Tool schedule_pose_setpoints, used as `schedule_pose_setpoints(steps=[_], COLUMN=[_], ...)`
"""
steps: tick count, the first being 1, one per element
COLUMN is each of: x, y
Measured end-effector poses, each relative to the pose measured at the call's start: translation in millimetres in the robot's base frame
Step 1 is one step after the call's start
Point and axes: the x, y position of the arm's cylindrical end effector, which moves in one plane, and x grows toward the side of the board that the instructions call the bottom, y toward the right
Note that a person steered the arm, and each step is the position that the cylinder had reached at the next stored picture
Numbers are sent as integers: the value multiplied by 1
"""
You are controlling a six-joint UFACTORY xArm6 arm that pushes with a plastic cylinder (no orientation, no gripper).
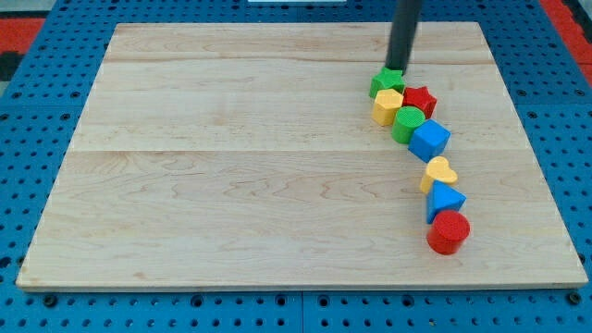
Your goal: Push the group of blocks with green star
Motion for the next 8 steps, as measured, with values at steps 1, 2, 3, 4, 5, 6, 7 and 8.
schedule_pose_setpoints(steps=[1, 2, 3, 4, 5, 6, 7, 8], x=[26, 41, 2, -1, 7, 7, 16, 39], y=[31, 56, 44, -34, -83, -83, -85, -60])
